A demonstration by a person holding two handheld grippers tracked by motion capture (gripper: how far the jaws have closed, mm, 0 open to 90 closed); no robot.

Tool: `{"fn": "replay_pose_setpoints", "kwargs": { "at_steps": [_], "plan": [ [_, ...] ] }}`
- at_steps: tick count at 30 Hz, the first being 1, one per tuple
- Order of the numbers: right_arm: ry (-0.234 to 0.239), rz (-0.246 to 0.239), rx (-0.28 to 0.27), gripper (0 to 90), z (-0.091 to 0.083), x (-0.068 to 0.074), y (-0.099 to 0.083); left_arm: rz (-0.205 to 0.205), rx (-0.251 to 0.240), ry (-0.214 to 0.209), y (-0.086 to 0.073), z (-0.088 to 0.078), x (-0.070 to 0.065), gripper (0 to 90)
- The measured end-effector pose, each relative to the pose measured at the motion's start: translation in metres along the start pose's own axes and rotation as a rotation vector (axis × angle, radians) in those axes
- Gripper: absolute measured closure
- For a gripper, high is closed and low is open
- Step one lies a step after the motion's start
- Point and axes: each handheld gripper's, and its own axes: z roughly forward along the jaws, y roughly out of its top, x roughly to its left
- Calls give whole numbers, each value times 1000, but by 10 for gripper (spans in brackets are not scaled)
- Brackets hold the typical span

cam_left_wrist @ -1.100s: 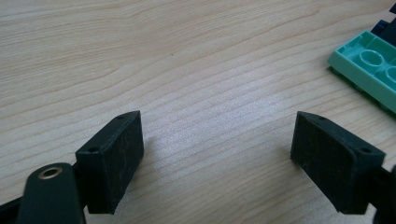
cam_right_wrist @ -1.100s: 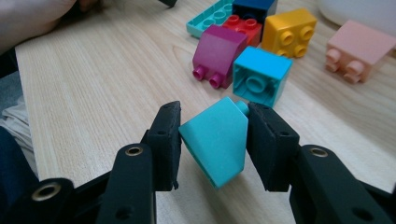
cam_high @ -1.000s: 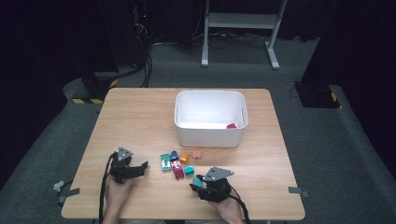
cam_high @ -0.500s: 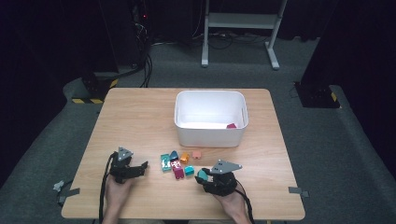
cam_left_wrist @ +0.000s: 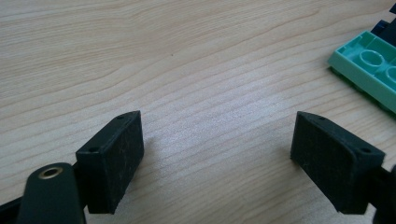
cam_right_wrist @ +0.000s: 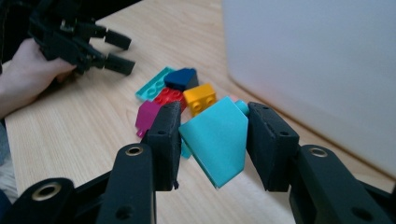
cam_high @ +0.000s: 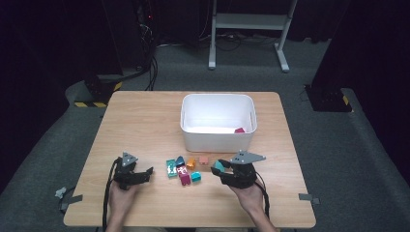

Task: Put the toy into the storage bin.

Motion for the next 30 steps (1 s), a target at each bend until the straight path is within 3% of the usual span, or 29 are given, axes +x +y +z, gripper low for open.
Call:
{"fn": "replay_pose_setpoints", "kwargs": {
  "at_steps": [15, 21, 30],
  "plan": [
    [-79, 35, -82, 567, -28, -40, 59, 0, 0, 0, 0, 0, 0, 173],
    [-105, 47, -108, 566, -31, -52, 77, -1, -1, 0, 0, 0, 0, 173],
    [-143, 74, -98, 567, -25, -68, 91, -2, -1, 0, 0, 0, 0, 173]
  ]
}}
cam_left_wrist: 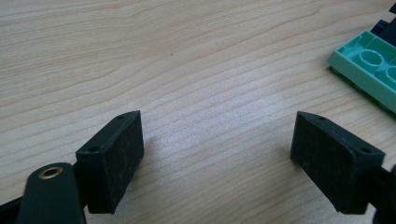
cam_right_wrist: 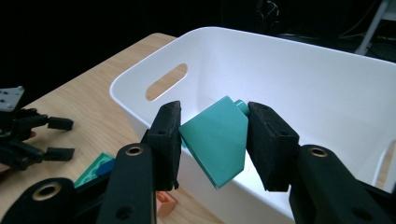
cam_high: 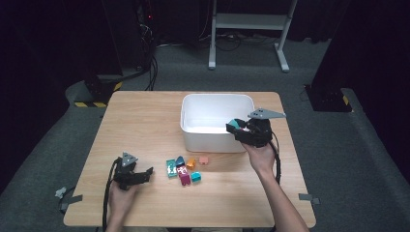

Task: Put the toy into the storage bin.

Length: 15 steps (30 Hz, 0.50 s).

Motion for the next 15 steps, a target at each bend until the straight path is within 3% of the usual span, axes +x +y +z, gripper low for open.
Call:
{"fn": "replay_pose_setpoints", "kwargs": {
  "at_steps": [15],
  "plan": [
    [-58, 31, 35, 565, 18, -20, 13, 1, 0, 0, 0, 0, 0, 173]
  ]
}}
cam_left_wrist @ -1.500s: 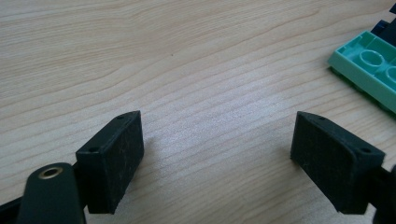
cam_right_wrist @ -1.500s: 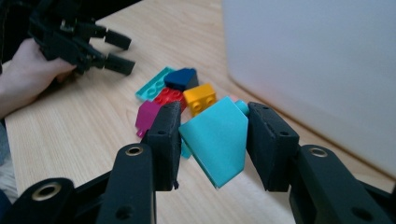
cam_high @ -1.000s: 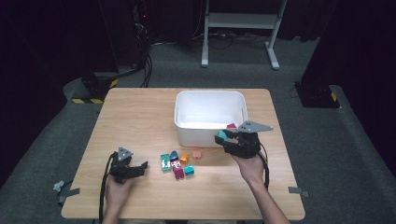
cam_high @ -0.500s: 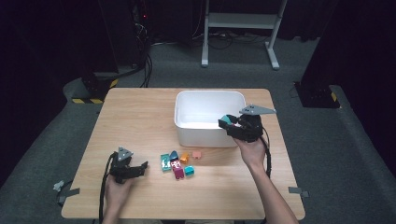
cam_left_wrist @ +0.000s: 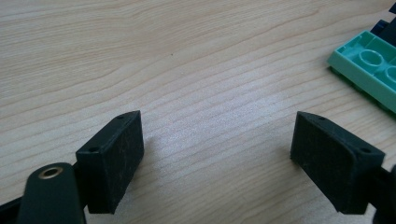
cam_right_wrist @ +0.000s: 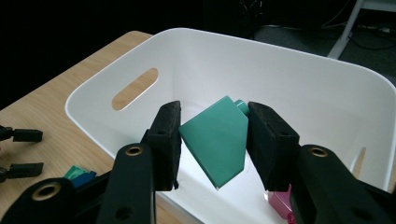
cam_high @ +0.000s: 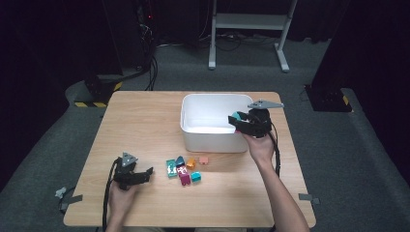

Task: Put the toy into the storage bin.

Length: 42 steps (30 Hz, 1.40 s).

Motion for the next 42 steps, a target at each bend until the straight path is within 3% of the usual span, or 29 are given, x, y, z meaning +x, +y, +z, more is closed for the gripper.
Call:
{"fn": "replay_pose_setpoints", "kwargs": {
  "at_steps": [8, 14, 29, 35, 37, 42],
  "plan": [
    [-31, 22, 23, 561, 12, -9, -2, -1, 0, 0, 0, 0, 0, 173],
    [-45, 45, 65, 478, 20, -14, -6, -1, -1, 0, 0, 0, 0, 173],
    [-37, -6, 24, 482, 2, 0, -8, -1, -1, 0, 0, 0, 0, 174],
    [-8, -30, 13, 488, 1, 7, -11, -1, -1, 0, 0, 0, 0, 173],
    [29, -36, -28, 479, -3, 11, -14, 0, -1, 0, 0, 0, 0, 173],
    [62, -50, -40, 468, -8, 16, -16, -1, -1, 0, 0, 0, 0, 174]
  ]
}}
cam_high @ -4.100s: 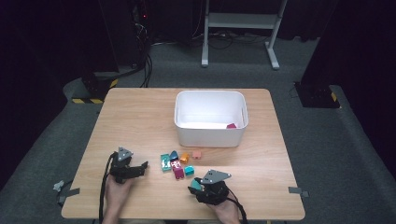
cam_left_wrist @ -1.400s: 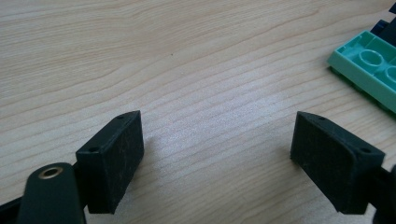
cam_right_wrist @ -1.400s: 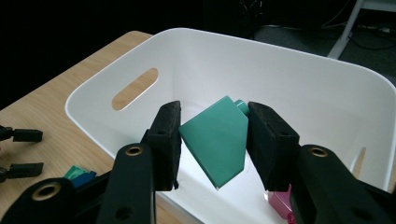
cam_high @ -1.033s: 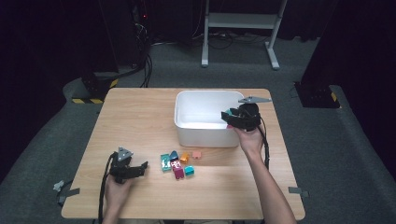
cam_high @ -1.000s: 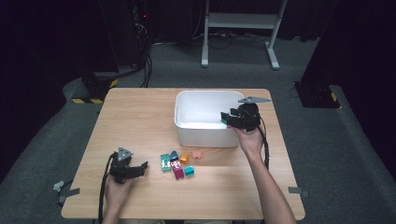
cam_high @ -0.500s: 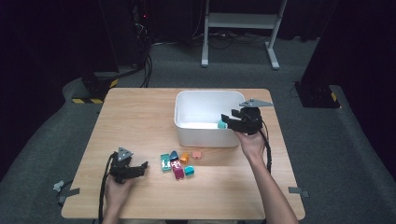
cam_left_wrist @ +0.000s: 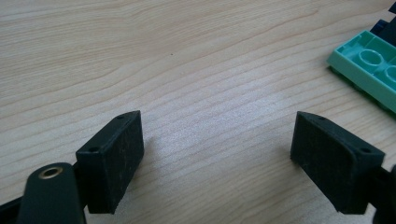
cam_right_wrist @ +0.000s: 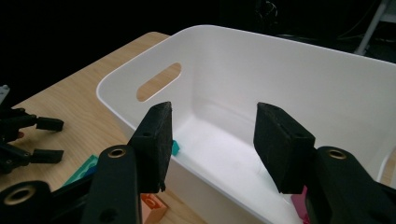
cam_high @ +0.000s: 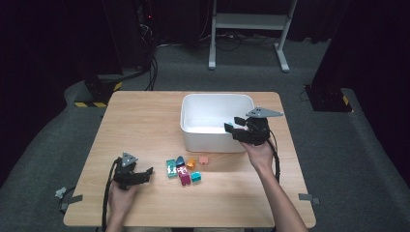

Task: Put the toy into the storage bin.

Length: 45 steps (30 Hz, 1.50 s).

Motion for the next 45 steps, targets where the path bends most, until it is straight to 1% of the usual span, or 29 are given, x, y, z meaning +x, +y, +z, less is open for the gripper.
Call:
{"fn": "replay_pose_setpoints", "kwargs": {
  "at_steps": [1, 2, 3, 6, 7, 9, 11, 15, 17, 18, 20, 22, 23, 25, 26, 28, 29, 32, 33, 35, 39, 41, 43, 44, 45],
  "plan": [
    [8, -7, -7, 467, -3, 3, -1, -1, 0, 0, 0, 0, 0, 173],
    [8, -7, -7, 467, -3, 3, -1, -1, 0, 0, 0, 0, 0, 173],
    [12, -10, -10, 467, -6, 7, -3, -1, 0, 0, 0, 0, 0, 173],
    [17, -12, -14, 466, -8, 11, -6, 0, 0, 0, 0, 0, 0, 173],
    [22, -18, -16, 463, -10, 16, -9, 0, 0, 0, 0, 0, 0, 173],
    [25, -19, -17, 463, -11, 18, -10, 0, 0, 0, 0, 0, 0, 174],
    [41, -24, -19, 461, -12, 24, -16, -1, 0, 0, 0, 0, 0, 173],
    [58, -27, -15, 448, -13, 29, -22, 0, 0, 0, 0, 0, 0, 173],
    [71, -22, -10, 449, -11, 31, -29, -1, 0, 0, 0, 0, 0, 173],
    [71, -22, -10, 449, -11, 31, -29, -1, 0, 0, 0, 0, 0, 173],
    [70, -29, 4, 451, -8, 34, -36, 0, 0, 0, 0, 0, 0, 173],
    [71, -27, 4, 451, -8, 35, -39, 0, 0, 0, 0, 0, 0, 173],
    [74, -26, 4, 451, -6, 37, -44, 0, 0, 0, 0, 0, 0, 173],
    [75, -26, 0, 451, -6, 38, -48, 0, 0, 0, 0, 0, 0, 173],
    [75, -26, 0, 451, -6, 38, -48, 0, 0, 0, 0, 0, 0, 173],
    [75, -22, -1, 451, -5, 40, -55, 0, 0, 0, 0, 0, 0, 173],
    [75, -22, -1, 451, -5, 40, -55, 0, 0, 0, 0, 0, 0, 173],
    [79, -13, 2, 451, -5, 43, -64, 1, 1, 0, 0, 0, 0, 173],
    [79, -13, 2, 451, -5, 43, -64, 1, 1, 0, 0, 0, 0, 173],
    [85, -13, 18, 453, -1, 45, -70, 1, 1, 1, 0, 0, 0, 173],
    [99, -11, 32, 453, 5, 50, -77, 1, 1, 0, 0, 0, 0, 173],
    [116, -12, 49, 453, 12, 57, -84, 0, 0, 0, 0, 0, 0, 173],
    [124, -17, 60, 453, 16, 61, -87, 1, 1, 1, 0, 0, 0, 173],
    [124, -17, 60, 453, 16, 61, -87, 1, 1, 0, 0, 0, 0, 173],
    [137, -17, 75, 452, 22, 67, -93, 1, 1, 1, 0, 0, 0, 173]
  ]
}}
